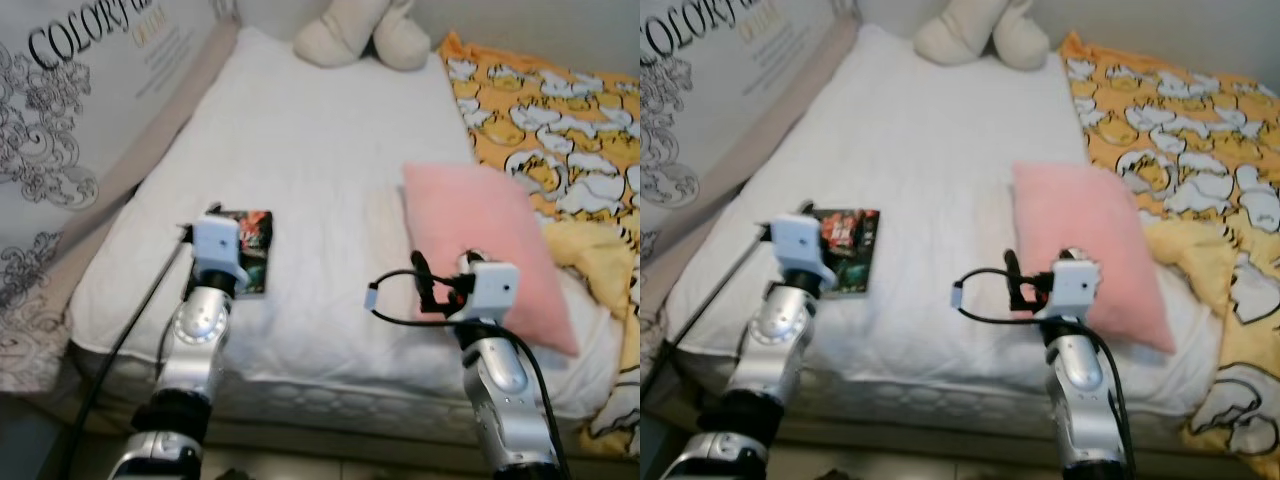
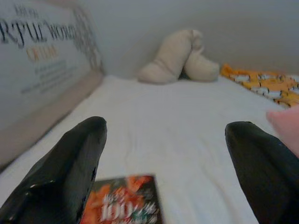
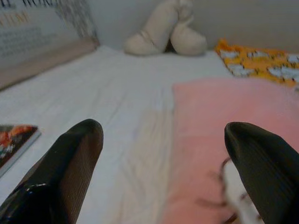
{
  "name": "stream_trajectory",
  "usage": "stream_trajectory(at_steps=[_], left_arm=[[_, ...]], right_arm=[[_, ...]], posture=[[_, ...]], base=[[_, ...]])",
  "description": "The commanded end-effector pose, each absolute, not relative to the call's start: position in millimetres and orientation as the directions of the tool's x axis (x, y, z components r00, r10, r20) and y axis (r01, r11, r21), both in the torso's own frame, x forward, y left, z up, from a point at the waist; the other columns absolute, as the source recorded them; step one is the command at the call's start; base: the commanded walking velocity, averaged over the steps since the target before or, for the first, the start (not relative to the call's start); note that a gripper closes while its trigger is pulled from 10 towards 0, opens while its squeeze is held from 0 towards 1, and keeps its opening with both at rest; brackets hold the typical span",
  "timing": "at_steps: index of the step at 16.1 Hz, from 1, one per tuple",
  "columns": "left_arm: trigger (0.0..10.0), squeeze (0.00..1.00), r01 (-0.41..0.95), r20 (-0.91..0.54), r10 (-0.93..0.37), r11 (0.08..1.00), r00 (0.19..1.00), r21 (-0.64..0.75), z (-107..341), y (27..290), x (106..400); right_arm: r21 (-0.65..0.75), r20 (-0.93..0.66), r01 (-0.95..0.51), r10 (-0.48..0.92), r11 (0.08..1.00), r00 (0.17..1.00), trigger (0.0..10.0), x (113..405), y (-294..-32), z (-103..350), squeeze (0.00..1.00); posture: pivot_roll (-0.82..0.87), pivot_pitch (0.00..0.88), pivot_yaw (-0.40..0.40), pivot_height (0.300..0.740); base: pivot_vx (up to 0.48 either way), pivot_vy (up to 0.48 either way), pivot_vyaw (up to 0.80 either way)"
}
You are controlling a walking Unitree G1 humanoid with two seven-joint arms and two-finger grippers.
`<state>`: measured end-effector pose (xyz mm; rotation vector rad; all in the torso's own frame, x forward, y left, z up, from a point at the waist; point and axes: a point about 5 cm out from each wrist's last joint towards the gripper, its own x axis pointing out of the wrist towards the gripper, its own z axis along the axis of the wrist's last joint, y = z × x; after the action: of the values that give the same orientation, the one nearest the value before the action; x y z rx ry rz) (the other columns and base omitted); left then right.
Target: Clean up the room
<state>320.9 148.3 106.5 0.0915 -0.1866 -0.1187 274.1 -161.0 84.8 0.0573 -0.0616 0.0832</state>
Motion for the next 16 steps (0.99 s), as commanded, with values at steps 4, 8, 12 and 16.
stream_trajectory(at_steps=[4, 8, 12, 16], left_arm=[[10.0, 1.00, 0.140, 0.142, -0.146, 0.989, 0.979, 0.052, 106, 132, 326], [10.0, 1.00, 0.115, 0.096, -0.117, 0.993, 0.989, 0.027, 96, 134, 323], [10.0, 1.00, 0.139, 0.096, -0.142, 0.990, 0.985, 0.038, 93, 129, 316], [10.0, 0.00, 0.160, 0.109, -0.165, 0.986, 0.980, 0.052, 106, 126, 328]], right_arm=[[-0.008, 0.108, -0.082, 0.083, 0.997, 0.991, 10.0, 280, -166, 92, 1.00], [-0.026, 0.093, -0.070, 0.072, 0.997, 0.993, 10.0, 279, -167, 90, 1.00], [-0.028, 0.087, -0.069, 0.071, 0.997, 0.994, 10.0, 273, -164, 84, 1.00], [-0.007, 0.030, -0.097, 0.097, 0.995, 0.995, 10.0, 281, -159, 82, 0.89]], posture=[[-0.05, 0.000, -0.025, 0.740], [-0.06, 0.000, -0.025, 0.740], [-0.05, 0.000, -0.025, 0.740], [-0.05, 0.000, -0.024, 0.740]], base=[[0.266, -0.397, 0.00], [0.267, -0.395, 0.00], [0.277, -0.389, 0.00], [0.171, -0.166, 0.00]])
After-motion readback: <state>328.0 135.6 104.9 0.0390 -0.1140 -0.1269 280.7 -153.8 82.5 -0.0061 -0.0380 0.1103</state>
